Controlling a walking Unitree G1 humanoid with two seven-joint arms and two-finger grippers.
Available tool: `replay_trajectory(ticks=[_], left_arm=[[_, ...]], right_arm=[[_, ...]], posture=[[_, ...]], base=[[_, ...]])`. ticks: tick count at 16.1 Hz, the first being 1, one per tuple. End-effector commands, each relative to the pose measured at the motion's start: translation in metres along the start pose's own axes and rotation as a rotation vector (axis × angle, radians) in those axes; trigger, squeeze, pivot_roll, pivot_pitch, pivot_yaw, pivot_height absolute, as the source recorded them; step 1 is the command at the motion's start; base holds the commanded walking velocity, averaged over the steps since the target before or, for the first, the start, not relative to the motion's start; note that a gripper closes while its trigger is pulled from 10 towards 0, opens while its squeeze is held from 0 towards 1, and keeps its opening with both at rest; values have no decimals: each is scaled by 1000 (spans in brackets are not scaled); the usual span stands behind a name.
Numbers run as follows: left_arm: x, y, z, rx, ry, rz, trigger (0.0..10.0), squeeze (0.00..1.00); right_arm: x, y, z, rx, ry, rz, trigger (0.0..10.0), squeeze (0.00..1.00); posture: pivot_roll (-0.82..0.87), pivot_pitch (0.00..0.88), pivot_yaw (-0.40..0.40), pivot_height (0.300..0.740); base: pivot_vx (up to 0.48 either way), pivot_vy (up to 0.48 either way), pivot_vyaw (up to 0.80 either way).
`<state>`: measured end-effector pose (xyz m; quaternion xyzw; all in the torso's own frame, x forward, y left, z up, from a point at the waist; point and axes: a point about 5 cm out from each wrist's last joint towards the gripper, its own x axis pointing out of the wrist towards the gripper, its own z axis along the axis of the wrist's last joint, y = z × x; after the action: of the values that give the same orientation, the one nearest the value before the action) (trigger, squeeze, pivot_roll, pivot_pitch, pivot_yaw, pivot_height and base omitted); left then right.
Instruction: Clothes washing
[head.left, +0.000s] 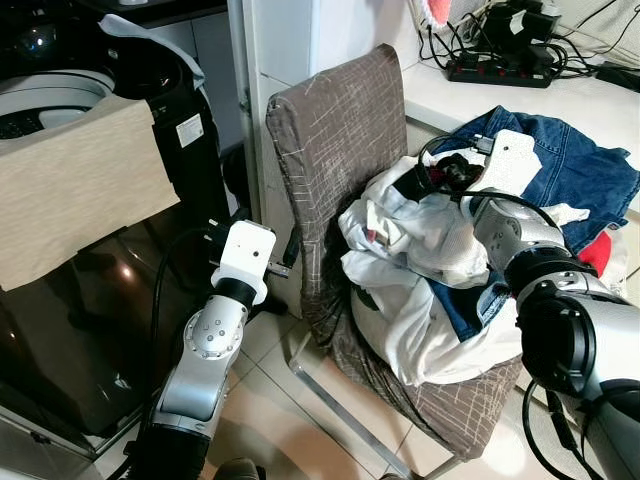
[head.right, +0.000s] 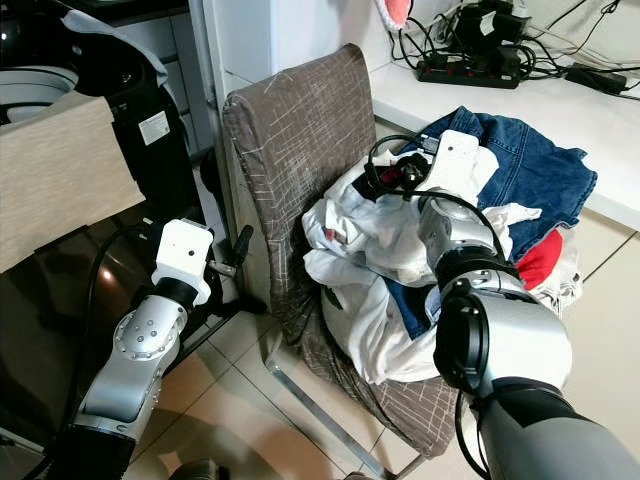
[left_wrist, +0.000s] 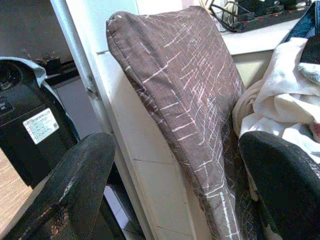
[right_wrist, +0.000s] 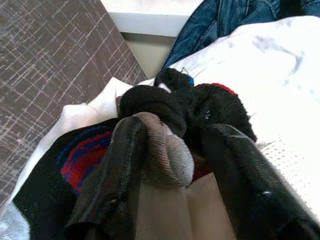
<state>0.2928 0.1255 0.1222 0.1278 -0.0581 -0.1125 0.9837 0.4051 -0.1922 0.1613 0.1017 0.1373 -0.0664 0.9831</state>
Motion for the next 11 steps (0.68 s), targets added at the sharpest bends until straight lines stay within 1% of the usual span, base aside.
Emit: replay_trajectory(ticks=[1, 2, 4, 5, 9, 11], left_arm=[[2, -1, 1, 6, -2, -10, 10000, 0], [3, 0, 1, 6, -2, -10, 10000, 0], [2, -2, 1, 5, -2, -13, 10000, 0], [2, -2, 1, 4, 0, -13, 10000, 0], [3, -4, 1, 1, 1, -16, 10000, 0], [3, -4, 1, 0, 1, -16, 10000, 0]], right_arm=[[0, 0, -3, 5, 8, 10, 0, 0], [0, 1, -3, 2, 6, 13, 0, 0], [0, 4, -1, -44, -16, 26, 0, 0], [0, 6, 0, -53, -24, 35, 0, 0], [0, 5, -1, -32, -23, 41, 0, 0], [0, 6, 0, -36, -31, 47, 0, 0]], posture=[[114, 0, -46, 732], [114, 0, -46, 732], [114, 0, -46, 732], [107, 0, -43, 732], [99, 9, -43, 732], [98, 9, -44, 732]], base=[[0, 0, 0], [0, 0, 0], [0, 0, 0], [0, 0, 0], [0, 0, 0], [0, 0, 0]])
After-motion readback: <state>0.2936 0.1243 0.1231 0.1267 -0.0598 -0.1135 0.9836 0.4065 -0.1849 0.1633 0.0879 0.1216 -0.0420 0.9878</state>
